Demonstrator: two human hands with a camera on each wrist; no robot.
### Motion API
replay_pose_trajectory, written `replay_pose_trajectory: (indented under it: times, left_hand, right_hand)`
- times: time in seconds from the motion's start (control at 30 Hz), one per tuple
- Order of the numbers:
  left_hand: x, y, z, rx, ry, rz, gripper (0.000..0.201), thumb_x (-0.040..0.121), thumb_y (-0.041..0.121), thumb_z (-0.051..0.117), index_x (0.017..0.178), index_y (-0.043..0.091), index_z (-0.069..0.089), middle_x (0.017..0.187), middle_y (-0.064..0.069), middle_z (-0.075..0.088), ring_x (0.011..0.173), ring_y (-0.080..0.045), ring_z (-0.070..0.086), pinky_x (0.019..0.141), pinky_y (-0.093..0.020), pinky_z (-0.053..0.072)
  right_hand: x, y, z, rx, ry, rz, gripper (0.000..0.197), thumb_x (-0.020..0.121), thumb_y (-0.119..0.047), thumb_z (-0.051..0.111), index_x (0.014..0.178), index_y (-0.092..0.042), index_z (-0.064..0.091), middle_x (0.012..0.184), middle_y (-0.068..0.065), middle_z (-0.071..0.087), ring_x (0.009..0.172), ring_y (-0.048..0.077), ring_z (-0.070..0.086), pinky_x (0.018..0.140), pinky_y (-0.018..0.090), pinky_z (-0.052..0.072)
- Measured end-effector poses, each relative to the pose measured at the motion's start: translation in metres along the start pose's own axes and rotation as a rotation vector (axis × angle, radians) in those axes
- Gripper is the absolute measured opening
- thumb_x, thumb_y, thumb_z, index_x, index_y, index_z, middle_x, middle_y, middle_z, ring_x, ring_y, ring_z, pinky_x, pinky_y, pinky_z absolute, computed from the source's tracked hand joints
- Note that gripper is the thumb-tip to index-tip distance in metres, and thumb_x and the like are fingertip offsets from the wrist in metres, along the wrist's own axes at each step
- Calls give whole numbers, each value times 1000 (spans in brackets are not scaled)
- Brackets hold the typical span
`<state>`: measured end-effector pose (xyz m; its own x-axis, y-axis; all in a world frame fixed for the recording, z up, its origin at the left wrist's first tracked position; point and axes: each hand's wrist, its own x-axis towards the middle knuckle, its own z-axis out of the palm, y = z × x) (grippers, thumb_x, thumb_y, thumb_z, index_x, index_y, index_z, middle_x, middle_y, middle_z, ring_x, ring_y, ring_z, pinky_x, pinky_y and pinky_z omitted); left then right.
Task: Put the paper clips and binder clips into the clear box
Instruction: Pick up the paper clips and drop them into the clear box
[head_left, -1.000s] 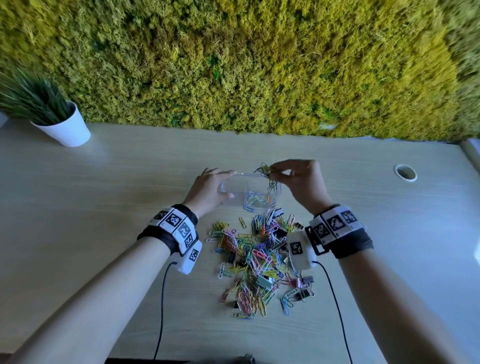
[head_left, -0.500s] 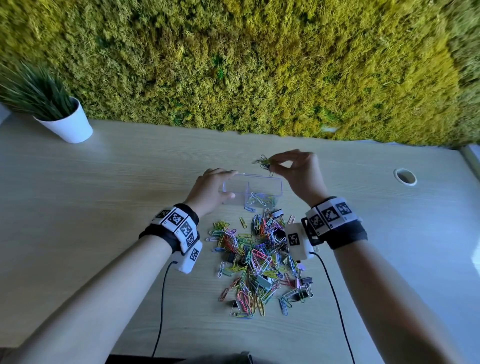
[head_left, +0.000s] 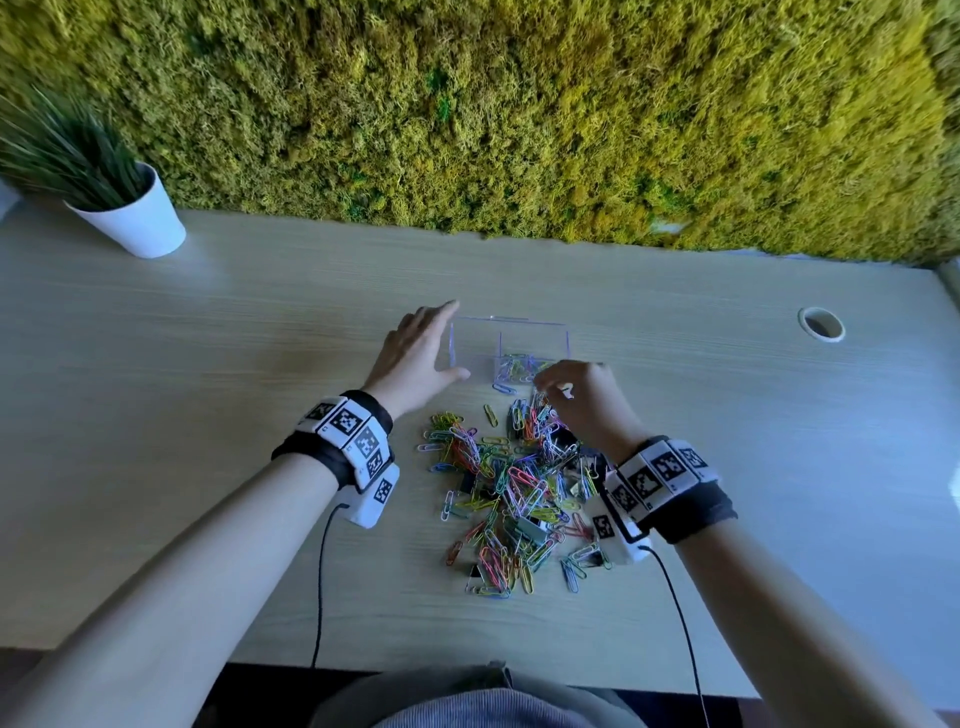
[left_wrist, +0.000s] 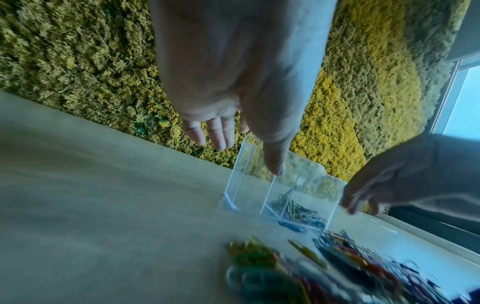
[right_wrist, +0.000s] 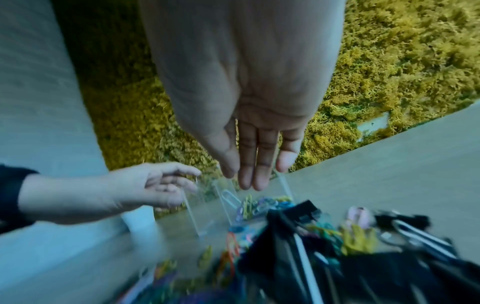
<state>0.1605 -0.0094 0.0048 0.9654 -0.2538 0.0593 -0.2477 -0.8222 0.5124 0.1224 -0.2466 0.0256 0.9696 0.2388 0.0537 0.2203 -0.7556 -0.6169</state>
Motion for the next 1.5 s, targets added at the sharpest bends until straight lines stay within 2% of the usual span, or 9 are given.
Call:
replay_pose_trajectory:
  times: [0.1,0.2,0.37,0.5,0.7,0.87,1.07,1.27,1.5]
  left_hand:
    - [-23,-8,0,21,16,-89,69,73,46,72,126,15,41,113,-4,51,103,-19,50,89,-37,46]
    - [-45,-15,3,4,-184,-159,63,68,47,75,115,16,47,103,0,53,94,-17,53,83,-35,48]
    - [-65,1,16,17,-367,-89,62,70,26,80,123,12,52,114,-2,52,89,-10,46,79,-22,39]
    - [-58,22,32,0,-410,23,51,72,24,79,117,13,58,112,-4,60,97,-20,56,84,-30,45]
    - [-45,18,15,-71,-97,56,26,83,11,65,108,11,61,100,-2,65,80,-13,61,76,-34,55]
    - [-20,5,-10,-8,198,56,52,78,18,70,125,9,49,112,-7,54,95,-17,50,83,-33,50]
    - [3,1,-14,98,58,52,85,75,38,73,145,18,29,136,-4,45,118,-25,39,95,-41,39]
    - [8,5,-4,57,11,43,67,80,31,70,139,22,42,132,1,54,111,-23,43,92,-43,38]
    - [9,-1,-4,-31,43,45,58,79,26,71,133,24,50,123,5,59,105,-21,44,91,-41,36]
  right_hand:
    - [-13,7,13,-205,-195,17,42,83,0,48,118,-19,62,126,1,60,116,18,54,101,40,42]
    - [-26,7,21,-318,-314,-43,47,83,-4,51,126,-23,54,134,-4,53,130,15,38,106,42,29]
    - [-30,3,24,-218,-218,-119,45,80,-6,59,124,-17,56,126,3,58,122,22,44,101,41,35]
    - [-27,-3,34,-214,-249,-118,57,77,-20,70,130,-16,49,126,6,55,117,24,47,99,41,42]
    - [-24,-14,45,-228,-249,-117,72,74,-33,73,136,-14,41,137,9,43,123,27,40,103,45,38]
    - [-16,-20,51,-365,-373,-78,84,72,-56,67,140,-22,31,145,3,35,131,23,33,110,50,24]
    - [-22,-22,53,-431,-344,-148,57,79,-34,66,130,-20,47,126,0,52,119,18,45,97,43,29]
    - [-22,-23,55,-290,-314,-113,26,71,2,55,92,-6,67,95,9,68,88,29,61,86,36,43]
    - [-19,-14,34,67,-204,86,19,72,-7,74,89,-14,75,83,-1,73,70,6,59,66,13,42]
